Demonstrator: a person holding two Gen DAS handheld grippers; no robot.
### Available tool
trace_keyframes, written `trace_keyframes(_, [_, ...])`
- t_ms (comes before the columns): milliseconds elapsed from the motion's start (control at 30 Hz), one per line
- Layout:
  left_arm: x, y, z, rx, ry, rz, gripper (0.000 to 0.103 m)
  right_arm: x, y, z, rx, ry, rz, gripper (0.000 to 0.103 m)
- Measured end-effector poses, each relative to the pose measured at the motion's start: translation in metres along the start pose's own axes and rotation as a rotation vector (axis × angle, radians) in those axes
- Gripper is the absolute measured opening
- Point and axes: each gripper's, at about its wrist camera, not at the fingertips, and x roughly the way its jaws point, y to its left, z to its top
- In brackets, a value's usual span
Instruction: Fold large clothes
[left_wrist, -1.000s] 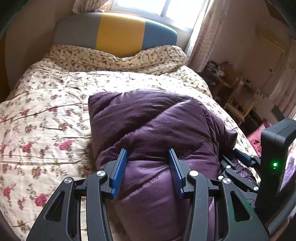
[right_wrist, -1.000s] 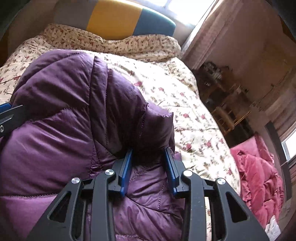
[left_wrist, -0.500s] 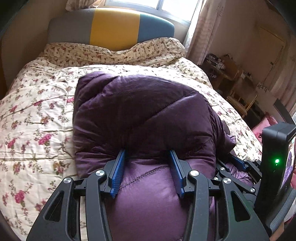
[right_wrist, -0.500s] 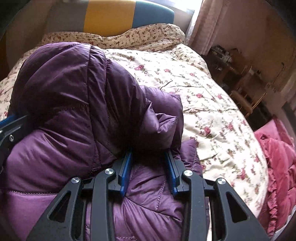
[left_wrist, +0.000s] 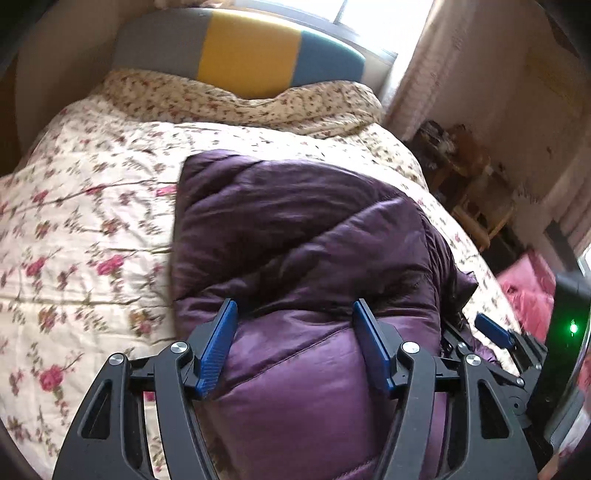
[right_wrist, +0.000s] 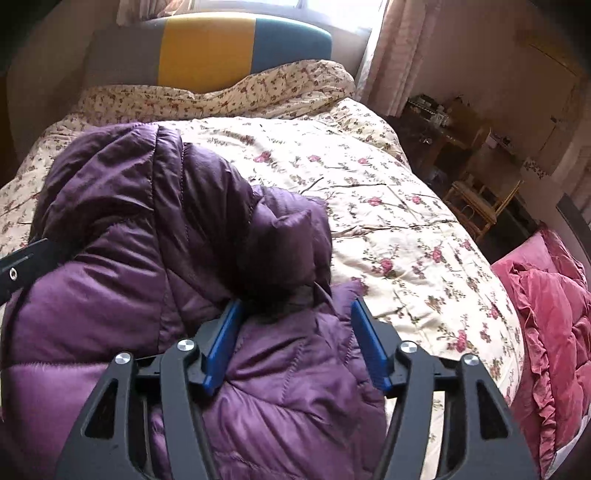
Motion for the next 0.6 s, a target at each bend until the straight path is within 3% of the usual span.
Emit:
trace_keyframes(100, [-0.008, 0.004, -0.003, -0.004, -0.001, 0.009, 0.064, -0.007, -0.005, -0.003, 0.012, -0.002, 0.007, 0.069])
trace_keyframes(167, [-0.014, 0.007, -0.008, -0.012, -0.004, 0.016, 0.071, -0.01, -0.009, -0.004, 0.022, 0.001, 0.014, 0.073])
trace_keyframes(267, [-0.021, 0.016, -0.018, -0.045, 0.01, -0.007, 0.072, -0.011, -0.021, -0.009, 0.045, 0.041, 0.072, 0.076])
trace_keyframes(533, [-0.007, 0.028, -0.034, -0.099, 0.072, -0.118, 0.078, 0.008, -0.035, -0.018, 0.112, 0.102, 0.194, 0.077])
trace_keyframes(600, [0.001, 0.029, -0.033, -0.112, 0.091, -0.149, 0.081, 0.012, -0.036, -0.019, 0.114, 0.107, 0.22, 0.072])
